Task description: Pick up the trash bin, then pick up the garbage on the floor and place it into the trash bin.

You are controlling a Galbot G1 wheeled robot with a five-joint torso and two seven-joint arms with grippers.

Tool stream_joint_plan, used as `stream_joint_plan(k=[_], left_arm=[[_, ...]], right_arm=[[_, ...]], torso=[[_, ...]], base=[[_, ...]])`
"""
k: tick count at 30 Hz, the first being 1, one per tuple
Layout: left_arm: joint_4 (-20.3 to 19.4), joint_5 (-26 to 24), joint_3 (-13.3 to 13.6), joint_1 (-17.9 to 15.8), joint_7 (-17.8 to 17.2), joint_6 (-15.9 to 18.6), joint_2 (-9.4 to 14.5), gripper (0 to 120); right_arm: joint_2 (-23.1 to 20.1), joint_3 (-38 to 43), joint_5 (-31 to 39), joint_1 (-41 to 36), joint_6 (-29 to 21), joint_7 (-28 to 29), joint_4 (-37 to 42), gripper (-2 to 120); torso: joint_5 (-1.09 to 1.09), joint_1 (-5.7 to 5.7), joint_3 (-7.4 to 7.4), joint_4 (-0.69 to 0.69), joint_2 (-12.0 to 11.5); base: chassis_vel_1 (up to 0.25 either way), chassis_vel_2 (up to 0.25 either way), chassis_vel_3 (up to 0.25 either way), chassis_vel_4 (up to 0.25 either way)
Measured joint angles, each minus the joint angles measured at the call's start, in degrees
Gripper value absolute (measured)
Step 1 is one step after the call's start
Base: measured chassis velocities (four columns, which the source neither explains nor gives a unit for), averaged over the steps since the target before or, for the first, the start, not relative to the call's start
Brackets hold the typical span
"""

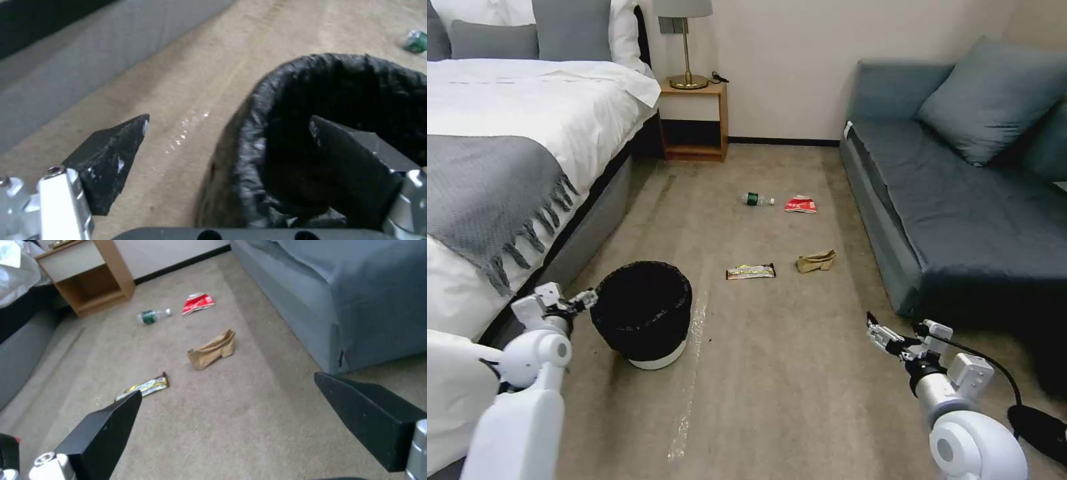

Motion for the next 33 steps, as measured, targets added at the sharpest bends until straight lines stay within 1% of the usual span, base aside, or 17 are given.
stream_joint_plan(k=[2,5,8,9,10,12,13,17,18,22,23,24,27,28,31,32,33], left_arm=[[1.36,0.16,0.88,-0.98,0.15,0.01,-0.52,94],[2.39,0.20,1.38,-1.62,0.16,0.12,-0.73,94],[5.80,0.90,3.02,-3.64,-0.18,0.96,-1.39,94],[5.80,0.90,3.02,-3.64,-0.18,0.96,-1.39,94],[6.71,1.25,3.40,-4.15,-0.44,1.14,-1.57,94],[8.08,1.89,3.87,-5.11,-0.80,1.41,-1.85,94],[8.08,1.89,3.87,-5.11,-0.80,1.41,-1.85,94],[9.71,2.67,4.44,-6.32,-1.68,2.41,-2.38,77],[9.71,2.67,4.44,-6.32,-1.68,2.41,-2.38,77],[10.06,3.23,5.00,-6.51,-1.31,2.95,-2.82,56],[10.06,3.23,5.00,-6.51,-1.31,2.95,-2.82,56],[10.08,3.31,5.01,-6.49,-1.22,2.95,-2.86,53],[10.06,3.66,4.82,-6.10,-0.27,2.95,-2.67,37],[10.06,3.66,4.82,-6.10,-0.27,2.95,-2.67,37],[10.39,4.01,4.35,-6.03,1.26,2.77,-2.31,24],[10.39,4.01,4.35,-6.03,1.26,2.77,-2.31,24],[10.55,4.20,4.21,-6.06,1.76,2.72,-2.19,19]], right_arm=[[-0.05,0.12,-0.01,0.19,0.00,0.03,-0.22,100],[-0.10,0.22,-0.01,0.30,0.00,0.04,-0.34,100],[-0.34,0.43,0.00,0.63,-0.01,0.05,-0.79,100],[-0.34,0.43,0.00,0.63,-0.01,0.05,-0.79,100],[-0.41,0.47,0.01,0.73,-0.02,0.05,-0.95,100],[-0.54,0.56,0.07,0.94,-0.03,0.06,-1.23,100],[-0.54,0.56,0.07,0.94,-0.03,0.06,-1.23,100],[-0.60,0.65,0.26,1.19,-0.02,0.13,-1.55,100],[-0.60,0.65,0.26,1.19,-0.02,0.13,-1.55,100],[-0.64,0.55,0.36,1.59,0.00,0.15,-2.19,100],[-0.64,0.55,0.36,1.59,0.00,0.15,-2.19,100],[-0.64,0.50,0.38,1.69,0.00,0.15,-2.29,100],[-0.68,0.18,0.63,2.43,-0.13,0.17,-2.86,100],[-0.68,0.18,0.63,2.43,-0.13,0.17,-2.86,100],[-0.72,-0.13,0.88,3.09,-0.34,0.19,-3.60,100],[-0.72,-0.13,0.88,3.09,-0.34,0.19,-3.60,100],[-0.72,-0.25,0.94,3.29,-0.40,0.20,-3.80,100]], torso=[[0.01,0.00,0.00,0.00,0.00],[0.01,0.00,0.00,0.00,0.00],[0.01,0.00,0.00,0.00,0.00],[0.01,0.00,0.00,0.00,0.00],[0.00,0.00,0.00,0.00,0.00],[0.08,0.00,-0.02,0.00,0.01],[0.08,0.00,-0.02,0.00,0.01],[0.04,0.00,-0.01,0.01,0.01],[0.04,0.00,-0.01,0.01,0.01],[0.04,0.00,-0.01,0.00,0.01],[0.04,0.00,-0.01,0.00,0.01],[0.03,0.00,-0.01,0.01,0.01],[0.02,0.00,-0.01,0.02,0.01],[0.02,0.00,-0.01,0.02,0.01],[0.01,0.00,0.00,0.03,0.01],[0.01,0.00,0.00,0.03,0.01],[0.01,0.00,0.00,0.03,0.01]], base=[[0.000,0.000,0.000,0.000],[0.000,0.000,0.000,0.000],[0.000,0.000,0.000,0.000],[0.000,0.000,0.000,0.000],[0.000,0.000,0.000,0.000],[0.000,0.000,0.000,0.000],[0.000,0.000,0.000,0.000],[0.000,0.000,0.000,0.000],[0.000,0.000,0.000,0.000],[0.000,0.000,0.000,0.000],[0.000,0.000,0.000,0.000],[0.000,0.000,0.000,0.000],[0.000,0.000,0.000,0.000],[0.000,0.000,0.000,0.000],[0.000,0.000,0.000,0.000],[0.000,0.000,0.000,0.000],[0.000,0.000,0.000,0.000]])
